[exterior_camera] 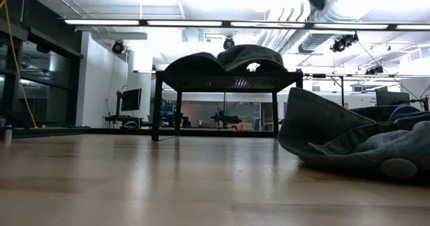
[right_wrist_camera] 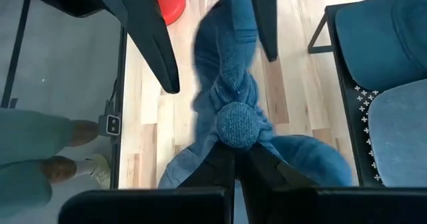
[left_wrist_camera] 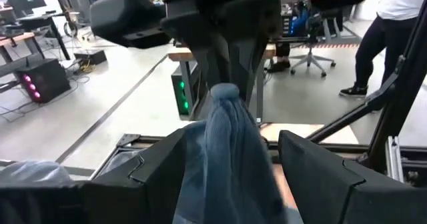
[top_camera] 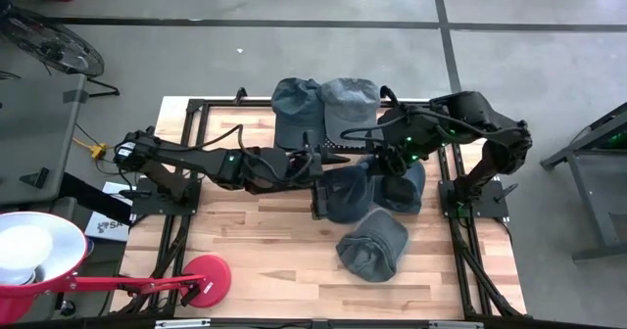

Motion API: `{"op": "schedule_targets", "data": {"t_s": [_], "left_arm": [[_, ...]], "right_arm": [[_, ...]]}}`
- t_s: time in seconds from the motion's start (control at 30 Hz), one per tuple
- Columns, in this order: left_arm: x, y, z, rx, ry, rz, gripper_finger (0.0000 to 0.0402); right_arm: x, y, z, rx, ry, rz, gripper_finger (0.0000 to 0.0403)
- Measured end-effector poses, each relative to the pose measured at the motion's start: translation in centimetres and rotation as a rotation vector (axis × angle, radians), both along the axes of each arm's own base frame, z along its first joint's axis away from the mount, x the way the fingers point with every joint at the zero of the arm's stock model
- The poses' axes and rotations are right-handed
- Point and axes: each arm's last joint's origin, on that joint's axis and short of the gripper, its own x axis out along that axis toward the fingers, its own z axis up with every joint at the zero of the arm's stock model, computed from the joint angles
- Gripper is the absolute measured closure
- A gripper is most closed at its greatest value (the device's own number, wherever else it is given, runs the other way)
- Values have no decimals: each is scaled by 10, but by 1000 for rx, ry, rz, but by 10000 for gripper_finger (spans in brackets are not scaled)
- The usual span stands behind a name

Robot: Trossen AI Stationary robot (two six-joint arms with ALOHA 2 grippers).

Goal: Pick & Place hat
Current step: Stack the left blue cap on top of the blue cap on the shelf

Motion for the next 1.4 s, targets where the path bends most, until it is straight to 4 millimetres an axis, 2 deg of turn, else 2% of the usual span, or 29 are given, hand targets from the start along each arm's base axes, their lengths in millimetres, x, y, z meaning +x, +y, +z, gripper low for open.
{"op": "schedule_targets", "data": {"t_s": [0.37, 0.83, 1.0, 1.33, 1.4], "left_arm": [[0, 0, 3, -8, -35, -1, 170], [1, 0, -1, -23, -11, 32, 175], [2, 1, -1, -39, -14, 37, 219], [1, 2, -4, -61, 3, 102, 384], [1, 2, -4, -61, 3, 102, 391]], "right_arm": [[15, 1, -1, -12, -62, -12, 402], [18, 1, 0, -23, -86, -24, 403], [18, 1, 0, -30, -87, -36, 403], [18, 0, 0, -37, -82, -42, 403], [18, 0, 0, -39, -83, -40, 403]]}}
